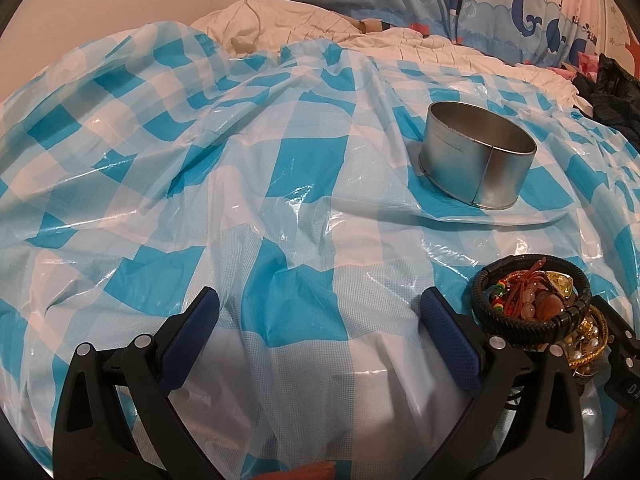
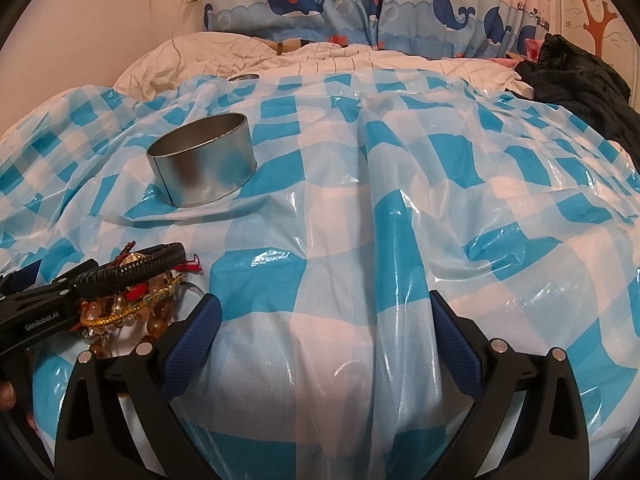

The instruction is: Organize jewelry

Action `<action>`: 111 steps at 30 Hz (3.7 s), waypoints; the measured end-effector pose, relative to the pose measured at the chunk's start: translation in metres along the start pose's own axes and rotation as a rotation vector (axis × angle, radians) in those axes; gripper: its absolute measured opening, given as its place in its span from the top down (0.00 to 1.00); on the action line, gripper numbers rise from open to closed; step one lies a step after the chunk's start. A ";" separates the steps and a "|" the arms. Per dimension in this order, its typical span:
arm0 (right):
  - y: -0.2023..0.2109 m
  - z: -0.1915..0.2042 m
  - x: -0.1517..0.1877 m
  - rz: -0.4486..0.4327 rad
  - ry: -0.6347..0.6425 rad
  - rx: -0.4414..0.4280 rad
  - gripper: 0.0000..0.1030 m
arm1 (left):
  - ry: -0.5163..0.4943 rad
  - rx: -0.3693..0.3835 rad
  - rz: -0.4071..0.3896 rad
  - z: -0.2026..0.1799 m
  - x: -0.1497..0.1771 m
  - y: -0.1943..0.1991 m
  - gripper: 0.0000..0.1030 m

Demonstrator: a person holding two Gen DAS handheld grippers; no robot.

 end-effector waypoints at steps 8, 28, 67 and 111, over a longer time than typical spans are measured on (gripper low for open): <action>0.034 -0.005 -0.015 -0.090 0.042 -0.030 0.07 | -0.013 0.128 0.012 0.000 -0.005 0.021 0.07; 0.014 -0.002 -0.040 0.047 -0.009 -0.295 0.30 | -0.048 0.432 0.137 -0.046 -0.014 0.029 0.07; 0.013 0.001 -0.041 0.030 -0.052 -0.327 0.19 | 0.075 0.516 0.140 -0.032 -0.035 0.030 0.96; -0.015 0.114 -0.039 0.092 0.434 -0.482 0.73 | 0.172 0.412 0.121 0.021 -0.045 0.021 0.94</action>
Point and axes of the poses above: each gripper's, at about its wrist camera, not at the fingertips, and y roughly against the way its jaws point, z to its left, x to its underside, the point moved 4 cm from there along -y, roughly the way its jaws point, and after that the axes turned 3 degrees about y, right-handed, at the moved point
